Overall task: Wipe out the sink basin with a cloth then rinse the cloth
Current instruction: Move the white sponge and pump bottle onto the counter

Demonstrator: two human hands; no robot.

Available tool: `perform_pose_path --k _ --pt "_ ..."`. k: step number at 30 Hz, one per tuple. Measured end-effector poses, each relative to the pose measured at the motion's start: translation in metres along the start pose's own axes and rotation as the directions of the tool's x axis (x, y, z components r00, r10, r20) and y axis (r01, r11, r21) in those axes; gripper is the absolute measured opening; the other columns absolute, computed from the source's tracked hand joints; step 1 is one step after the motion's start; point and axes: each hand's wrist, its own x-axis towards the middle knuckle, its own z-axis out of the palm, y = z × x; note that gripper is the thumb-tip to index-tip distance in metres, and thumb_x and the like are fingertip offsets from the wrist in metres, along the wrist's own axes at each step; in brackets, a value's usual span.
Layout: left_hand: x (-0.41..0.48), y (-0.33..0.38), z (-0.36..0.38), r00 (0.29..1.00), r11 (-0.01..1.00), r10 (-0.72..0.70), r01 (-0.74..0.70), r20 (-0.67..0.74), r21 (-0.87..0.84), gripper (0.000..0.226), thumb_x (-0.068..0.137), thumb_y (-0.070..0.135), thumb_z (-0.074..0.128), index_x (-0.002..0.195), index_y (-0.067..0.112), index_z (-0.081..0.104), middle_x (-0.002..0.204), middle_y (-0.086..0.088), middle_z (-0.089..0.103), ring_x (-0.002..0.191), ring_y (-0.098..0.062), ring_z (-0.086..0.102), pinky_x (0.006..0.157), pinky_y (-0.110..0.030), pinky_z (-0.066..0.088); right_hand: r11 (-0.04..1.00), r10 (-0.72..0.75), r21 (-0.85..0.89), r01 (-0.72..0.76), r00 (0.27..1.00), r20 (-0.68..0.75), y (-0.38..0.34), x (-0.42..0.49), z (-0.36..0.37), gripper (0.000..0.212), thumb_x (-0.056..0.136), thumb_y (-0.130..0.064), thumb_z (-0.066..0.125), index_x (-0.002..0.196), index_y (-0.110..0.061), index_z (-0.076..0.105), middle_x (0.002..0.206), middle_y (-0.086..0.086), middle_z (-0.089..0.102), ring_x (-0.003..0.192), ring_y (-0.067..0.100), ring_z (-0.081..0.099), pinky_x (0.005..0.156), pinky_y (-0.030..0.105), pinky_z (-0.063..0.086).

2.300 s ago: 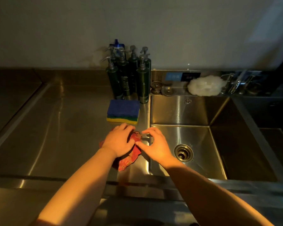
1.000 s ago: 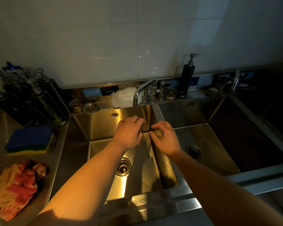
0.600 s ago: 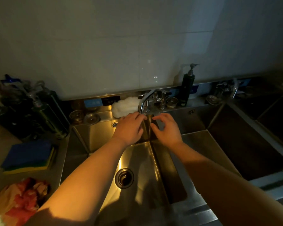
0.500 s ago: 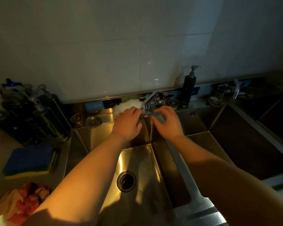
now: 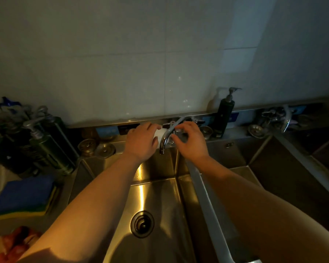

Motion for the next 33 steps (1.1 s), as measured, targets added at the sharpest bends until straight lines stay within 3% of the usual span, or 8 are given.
perform_pose_path --k 5,9,13,16,20,25,31,33 --pt "0.021 -0.007 0.017 0.995 0.996 -0.082 0.081 0.051 0.029 0.04 0.091 0.023 0.054 0.13 0.027 0.044 0.133 0.001 0.048 0.118 -0.021 0.049 0.097 -0.042 0.041 0.999 0.013 0.048 -0.015 0.999 0.046 0.026 0.026 -0.001 0.032 0.086 -0.026 0.064 0.116 -0.027 0.055 0.125 -0.008 0.043 0.112 0.004 0.042 0.09 0.015 0.036" --pt "0.033 -0.012 0.039 0.99 0.994 -0.104 0.101 0.097 0.037 0.041 0.091 0.023 0.055 0.13 0.027 0.044 0.134 0.0 0.046 0.118 -0.022 0.049 0.095 -0.039 0.039 0.998 0.018 0.051 -0.021 0.997 0.068 0.05 0.035 0.008 0.028 0.086 -0.027 0.063 0.113 -0.03 0.054 0.127 -0.007 0.043 0.117 0.008 0.043 0.084 0.007 0.033" --pt "0.043 -0.02 0.056 0.984 0.992 -0.12 0.113 0.132 0.061 0.042 0.09 0.027 0.058 0.129 0.027 0.046 0.133 0.0 0.048 0.12 -0.023 0.047 0.096 -0.04 0.038 0.998 0.02 0.058 -0.023 0.998 0.054 0.07 0.036 0.014 0.029 0.085 -0.027 0.064 0.113 -0.022 0.056 0.129 0.0 0.044 0.117 0.014 0.046 0.095 0.025 0.044" --pt "0.044 -0.028 0.068 0.981 0.991 -0.118 0.106 0.155 0.08 0.043 0.09 0.028 0.057 0.132 0.025 0.045 0.136 -0.002 0.046 0.12 -0.023 0.046 0.098 -0.041 0.04 0.997 0.052 0.05 -0.055 0.996 0.068 0.081 0.035 0.018 0.032 0.085 -0.022 0.065 0.115 -0.022 0.056 0.13 0.0 0.043 0.118 0.012 0.044 0.099 0.028 0.043" --pt "0.044 -0.041 0.079 0.976 0.991 -0.119 0.106 0.182 0.082 0.043 0.091 0.029 0.056 0.132 0.025 0.044 0.137 -0.002 0.045 0.12 -0.022 0.045 0.096 -0.039 0.04 0.998 0.062 -0.011 -0.061 0.995 0.078 0.092 0.035 0.025 0.031 0.085 -0.024 0.065 0.114 -0.021 0.056 0.128 0.001 0.043 0.114 0.008 0.041 0.094 0.024 0.04" --pt "0.051 -0.053 0.09 0.971 0.993 -0.112 0.1 0.212 0.069 0.042 0.092 0.028 0.055 0.132 0.026 0.043 0.137 -0.001 0.045 0.121 -0.022 0.043 0.096 -0.038 0.039 0.997 0.072 -0.044 -0.069 0.995 0.062 0.102 0.034 0.033 0.029 0.084 -0.024 0.067 0.111 -0.023 0.057 0.124 0.001 0.046 0.106 0.004 0.041 0.08 0.007 0.031" --pt "0.064 -0.064 0.111 0.964 0.996 -0.078 0.084 0.256 -0.012 0.045 0.089 0.022 0.058 0.132 0.024 0.046 0.135 -0.001 0.049 0.119 -0.023 0.045 0.095 -0.041 0.042 0.993 0.1 -0.073 -0.096 0.994 0.053 0.111 0.029 0.043 0.029 0.083 -0.024 0.068 0.111 -0.023 0.059 0.126 -0.001 0.045 0.108 0.006 0.044 0.081 0.007 0.03" --pt "0.07 -0.064 0.121 0.938 0.995 -0.103 0.097 0.332 0.032 0.047 0.088 0.026 0.059 0.133 0.026 0.045 0.133 -0.001 0.05 0.117 -0.023 0.047 0.096 -0.041 0.043 0.991 0.099 -0.094 -0.095 0.994 0.046 0.114 0.028 0.045 0.029 0.083 -0.025 0.069 0.11 -0.022 0.06 0.126 -0.002 0.046 0.106 0.004 0.043 0.08 0.005 0.029"
